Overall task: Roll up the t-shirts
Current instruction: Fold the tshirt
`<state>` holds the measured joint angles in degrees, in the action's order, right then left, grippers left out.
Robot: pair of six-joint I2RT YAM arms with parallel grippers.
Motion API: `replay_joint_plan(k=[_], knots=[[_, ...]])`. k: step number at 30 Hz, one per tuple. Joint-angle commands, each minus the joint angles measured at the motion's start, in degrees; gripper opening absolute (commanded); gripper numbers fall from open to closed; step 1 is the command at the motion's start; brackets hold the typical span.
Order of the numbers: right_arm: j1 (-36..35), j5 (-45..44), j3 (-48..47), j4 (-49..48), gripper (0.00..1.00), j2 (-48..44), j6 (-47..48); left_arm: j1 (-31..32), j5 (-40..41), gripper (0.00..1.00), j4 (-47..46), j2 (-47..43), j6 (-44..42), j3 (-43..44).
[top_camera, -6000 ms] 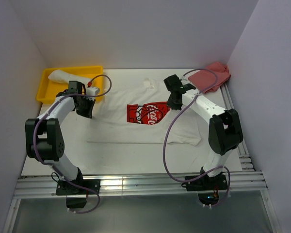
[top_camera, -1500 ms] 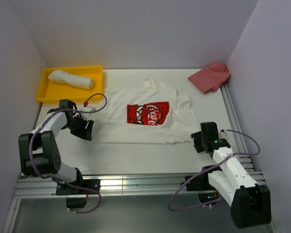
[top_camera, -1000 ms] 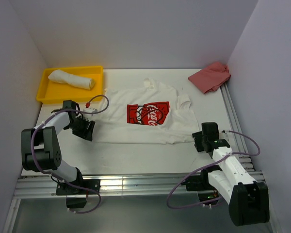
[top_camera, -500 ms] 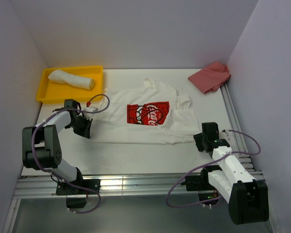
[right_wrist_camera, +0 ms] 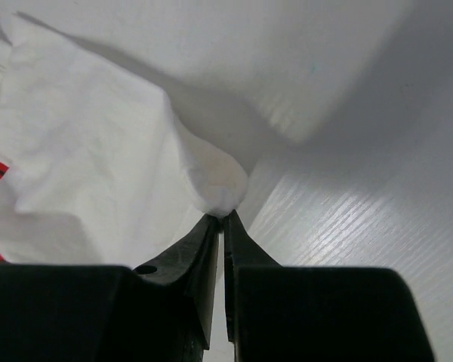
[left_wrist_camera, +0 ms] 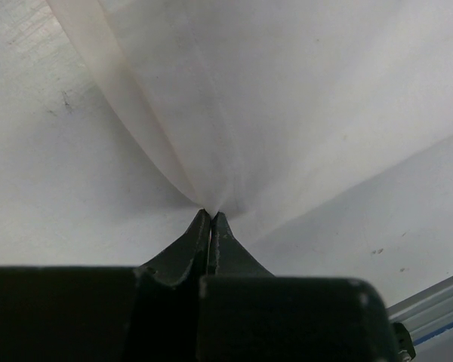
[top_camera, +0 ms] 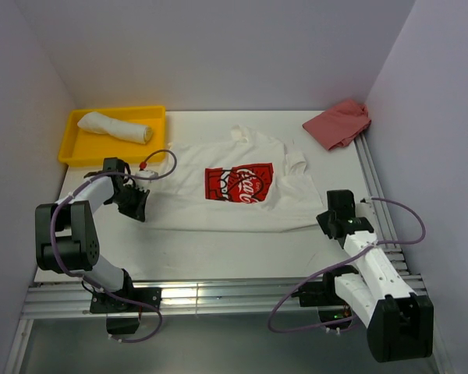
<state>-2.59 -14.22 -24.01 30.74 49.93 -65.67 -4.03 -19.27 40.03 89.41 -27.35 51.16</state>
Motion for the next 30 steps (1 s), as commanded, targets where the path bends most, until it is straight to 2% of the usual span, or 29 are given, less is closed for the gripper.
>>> replay_joint_plan(k=[1, 6, 17, 21, 30], knots=[[0.57, -5.81, -4.98, 3.97, 0.11, -2.12, 5.19, 0.25, -0.77, 0.00, 1.45, -1.17, -1.30, 1.49], [0.57, -8.45, -7.63, 7.74, 0.10, -2.21, 8.27, 0.17, -0.24, 0.00, 1.80, -1.16, -1.65, 0.70], [1.71, -6.88, -6.58, 9.34, 0.11, 1.40, 9.86, 0.25, 1.25, 0.00, 2.16, -2.83, -2.35, -2.28], [3.80, -5.12, -6.40, 9.95, 0.07, -0.62, 10.12, 0.25, 1.95, 0.00, 2.77, -3.62, -3.05, -3.17], [4.96, 0.68, -7.02, 12.32, 0.02, -5.46, 11.70, 0.25, 4.68, 0.00, 6.81, -8.19, -5.34, -3.96]])
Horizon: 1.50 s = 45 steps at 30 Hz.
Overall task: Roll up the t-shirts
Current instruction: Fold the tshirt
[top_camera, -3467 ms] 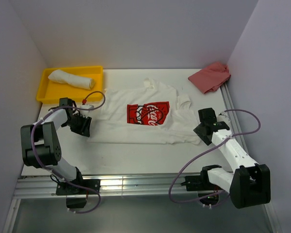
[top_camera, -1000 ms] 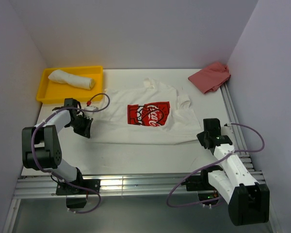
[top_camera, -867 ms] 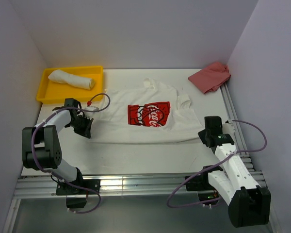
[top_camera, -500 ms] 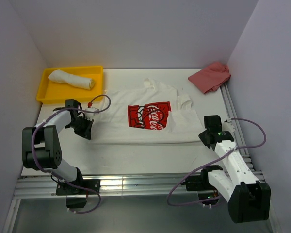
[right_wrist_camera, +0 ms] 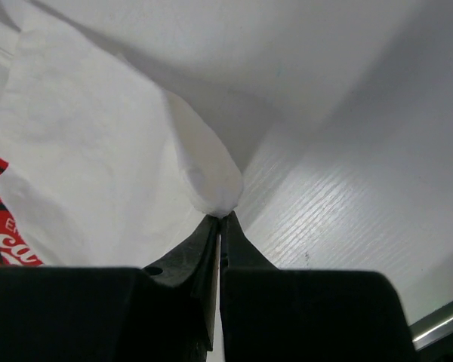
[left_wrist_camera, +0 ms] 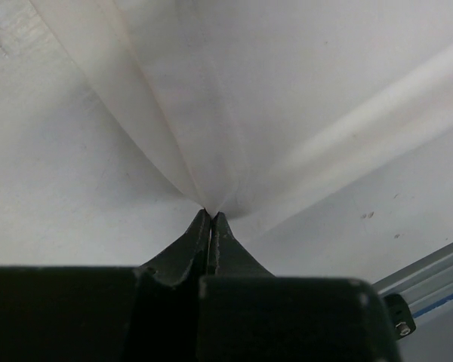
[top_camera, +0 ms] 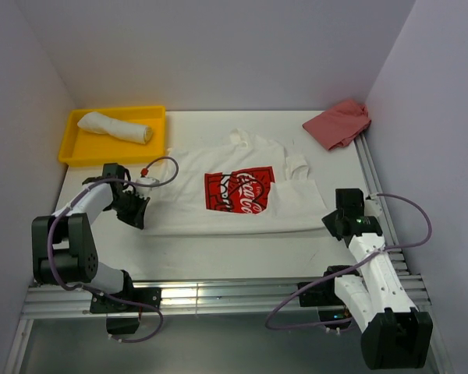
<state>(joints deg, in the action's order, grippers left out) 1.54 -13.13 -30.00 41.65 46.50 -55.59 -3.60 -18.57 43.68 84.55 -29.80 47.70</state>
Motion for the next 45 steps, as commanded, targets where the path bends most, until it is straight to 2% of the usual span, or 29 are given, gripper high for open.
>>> replay_joint_plan(k=[1, 12, 14, 20, 22, 23, 25, 26, 29, 35, 40, 45], knots=[[0.83, -0.15, -1.20, 1.68, 0.02, -2.64, 1.63, -0.27, 4.33, 0.00, 3.60, -3.78, -3.07, -0.68], [0.83, 3.63, -4.37, 11.43, 0.02, -12.74, 3.29, -0.18, 4.95, 0.00, 10.72, -7.21, -5.00, -1.03], [0.83, 3.37, -5.07, 14.23, 0.07, -15.63, 3.30, -0.27, 4.95, 0.00, 12.12, -7.47, -5.09, -1.30], [0.83, 4.69, -7.35, 18.73, 0.39, -20.91, 4.35, -0.18, 5.29, 0.00, 14.68, -9.14, -5.18, -2.96], [0.83, 4.60, -8.58, 19.35, 0.49, -21.62, 4.35, -0.18, 5.56, 0.07, 14.94, -10.11, -5.27, -3.75], [0.83, 4.34, -8.93, 19.61, 0.51, -21.89, 4.53, -0.18, 5.65, 0.18, 15.03, -10.28, -5.35, -3.93], [0.83, 4.42, -10.08, 19.09, 0.53, -21.98, 4.88, -0.27, 5.91, 0.33, 15.12, -11.51, -5.27, -3.76], [0.83, 4.86, -10.34, 17.26, 0.53, -21.37, 5.23, -0.27, 6.00, 0.47, 15.12, -11.86, -5.27, -3.41], [0.83, 6.36, -11.13, 12.51, 0.53, -16.21, 7.34, -0.27, 6.61, 0.59, 15.73, -12.48, -4.65, -0.17], [0.31, 8.38, -13.85, 1.27, 0.52, -3.19, 10.41, -0.54, 5.39, 0.64, 16.18, -9.15, -2.46, 12.75], [0.22, 9.87, -21.40, -5.16, 0.51, 9.11, 14.10, -0.10, 1.34, 0.64, 11.62, 1.83, 3.51, 25.92], [-0.05, 11.10, -29.41, -10.18, 0.50, 22.30, 16.56, 1.92, -1.29, 0.62, 3.35, 14.13, 8.35, 34.90]])
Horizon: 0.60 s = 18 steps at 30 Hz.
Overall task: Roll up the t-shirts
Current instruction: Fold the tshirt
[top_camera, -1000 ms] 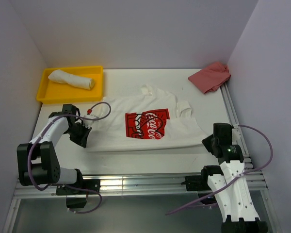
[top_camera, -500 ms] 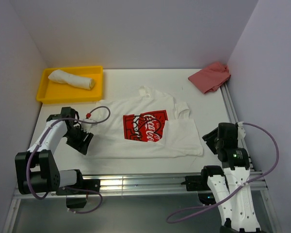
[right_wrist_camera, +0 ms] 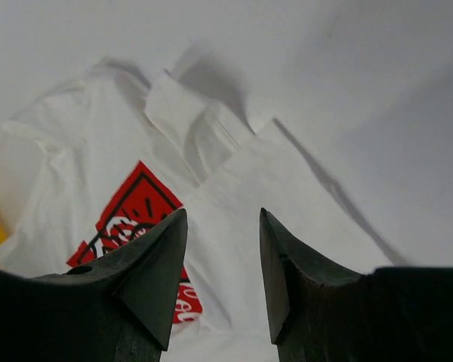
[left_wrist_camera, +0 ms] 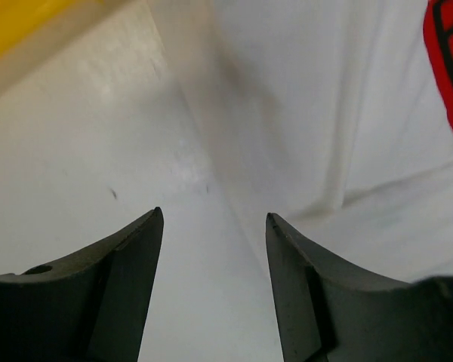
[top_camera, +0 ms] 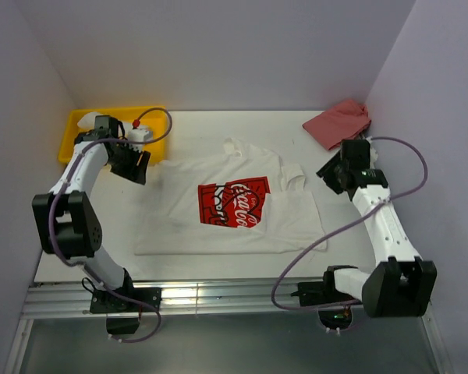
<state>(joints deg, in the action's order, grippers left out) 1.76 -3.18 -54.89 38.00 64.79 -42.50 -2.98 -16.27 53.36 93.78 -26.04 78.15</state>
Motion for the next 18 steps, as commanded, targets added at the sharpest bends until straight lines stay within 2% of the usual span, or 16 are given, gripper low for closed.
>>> replay_joint_plan(k=[1, 7, 14, 18], knots=[[-0.27, 1.33, -5.39, -7.23, 0.50, 5.68, 3.74, 1.66, -4.03, 0.62, -7.30, 6.40, 5.03, 6.90], [-0.79, 2.56, -8.83, -11.54, 0.47, 17.89, 4.62, 4.30, -0.52, 0.56, -14.94, 17.13, 7.85, 13.42], [-1.41, 2.92, -9.00, -15.23, 0.45, 23.00, 4.62, 4.30, 0.36, 0.45, -19.00, 26.00, 9.78, 18.44], [-1.50, 2.83, -9.09, -15.85, 0.45, 23.71, 4.62, 3.60, 1.06, 0.43, -20.67, 27.86, 11.27, 19.93]])
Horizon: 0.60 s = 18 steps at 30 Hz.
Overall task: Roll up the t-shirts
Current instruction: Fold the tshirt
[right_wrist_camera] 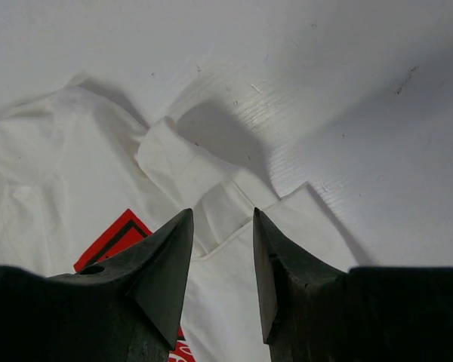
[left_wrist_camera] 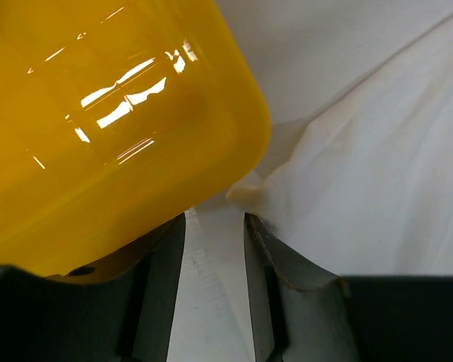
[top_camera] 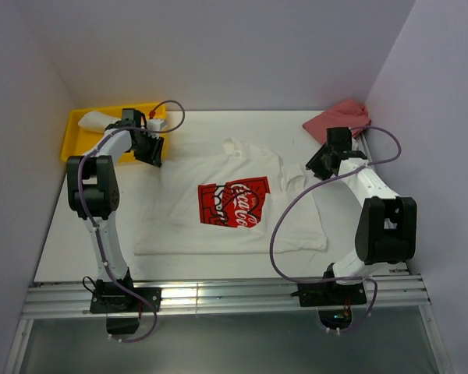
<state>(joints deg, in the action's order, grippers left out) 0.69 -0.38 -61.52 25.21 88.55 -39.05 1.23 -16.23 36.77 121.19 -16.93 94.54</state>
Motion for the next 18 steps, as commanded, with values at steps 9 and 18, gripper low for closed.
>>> replay_joint_plan(k=[9, 18], knots=[[-0.42, -0.32, -2.82, -3.06, 0.44, 1.09, 1.43, -1.06, -0.38, 0.44, -3.03, 4.93, 2.69, 6.36], [-0.42, -0.58, -2.38, -3.06, 0.44, 1.27, 1.43, -1.06, -3.10, 0.33, -3.02, 4.85, 3.30, 5.04]])
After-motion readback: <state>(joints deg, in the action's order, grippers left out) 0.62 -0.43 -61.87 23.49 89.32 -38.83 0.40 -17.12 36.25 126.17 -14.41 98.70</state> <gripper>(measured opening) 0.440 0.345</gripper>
